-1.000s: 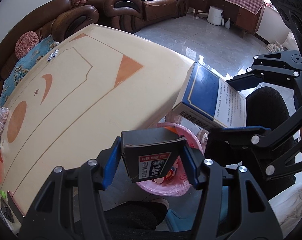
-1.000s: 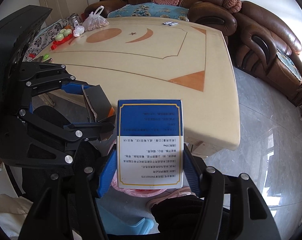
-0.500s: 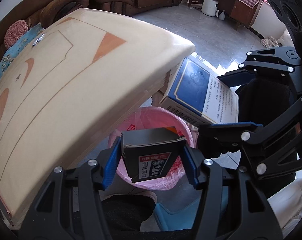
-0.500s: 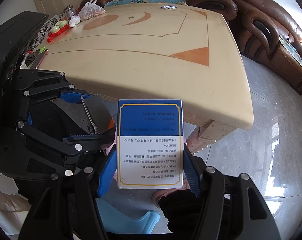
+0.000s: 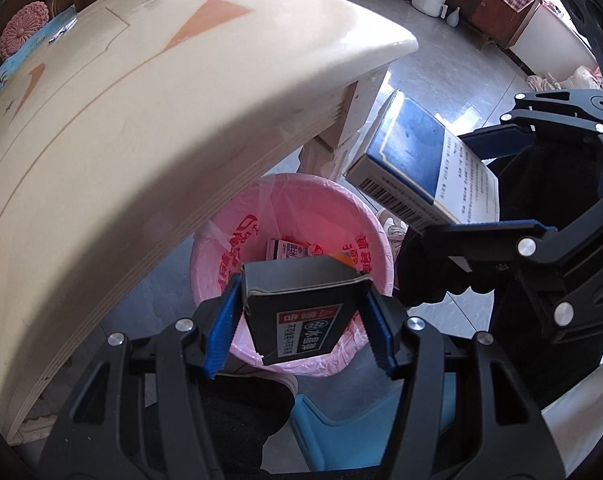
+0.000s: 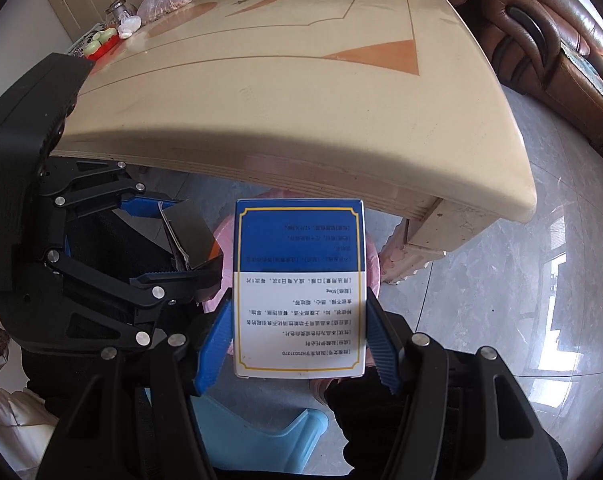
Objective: Collect trash
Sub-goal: 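Carry the black box with the left tool while the right tool carries the blue box to the bin, then open the left tool over the bin while the right tool releases the blue box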
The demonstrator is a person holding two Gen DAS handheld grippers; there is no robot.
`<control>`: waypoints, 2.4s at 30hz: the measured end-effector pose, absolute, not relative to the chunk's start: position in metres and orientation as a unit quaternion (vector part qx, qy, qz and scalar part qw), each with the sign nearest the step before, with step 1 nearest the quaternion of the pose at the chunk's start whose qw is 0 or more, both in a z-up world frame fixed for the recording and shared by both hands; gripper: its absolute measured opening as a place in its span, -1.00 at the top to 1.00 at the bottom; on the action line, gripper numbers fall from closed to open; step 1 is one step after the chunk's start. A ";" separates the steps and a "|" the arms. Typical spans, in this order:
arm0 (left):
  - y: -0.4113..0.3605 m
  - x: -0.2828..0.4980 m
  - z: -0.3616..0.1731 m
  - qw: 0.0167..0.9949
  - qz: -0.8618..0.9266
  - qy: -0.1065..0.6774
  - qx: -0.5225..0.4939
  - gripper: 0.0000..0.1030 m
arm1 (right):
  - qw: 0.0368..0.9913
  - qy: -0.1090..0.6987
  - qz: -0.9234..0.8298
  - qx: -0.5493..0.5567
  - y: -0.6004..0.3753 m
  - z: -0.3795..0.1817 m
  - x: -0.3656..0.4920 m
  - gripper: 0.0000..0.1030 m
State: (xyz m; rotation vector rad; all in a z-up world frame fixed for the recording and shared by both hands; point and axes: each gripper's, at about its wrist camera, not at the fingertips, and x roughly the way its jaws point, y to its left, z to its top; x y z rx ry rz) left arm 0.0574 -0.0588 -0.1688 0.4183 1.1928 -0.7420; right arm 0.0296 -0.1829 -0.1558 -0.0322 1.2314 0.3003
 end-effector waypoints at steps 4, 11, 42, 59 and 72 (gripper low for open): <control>-0.062 0.060 -0.187 0.734 -0.338 0.558 0.191 -0.09 | 0.798 0.586 0.143 -0.017 -0.180 -0.171 0.035 -0.16; -0.061 0.069 -0.216 0.718 -0.339 0.582 0.175 -0.09 | 0.786 0.601 0.144 -0.025 -0.175 -0.196 0.046 -0.16; -0.058 0.104 -0.333 0.668 -0.297 0.662 0.166 -0.09 | 0.718 0.680 0.139 -0.057 -0.170 -0.325 0.088 -0.16; -0.056 0.103 -0.352 0.659 -0.258 0.675 0.210 -0.39 | 0.714 0.683 0.145 -0.054 -0.164 -0.329 0.087 -0.50; -0.055 0.077 -0.299 0.700 -0.236 0.642 0.205 -0.46 | 0.772 0.625 0.092 -0.072 -0.161 -0.273 0.063 -0.66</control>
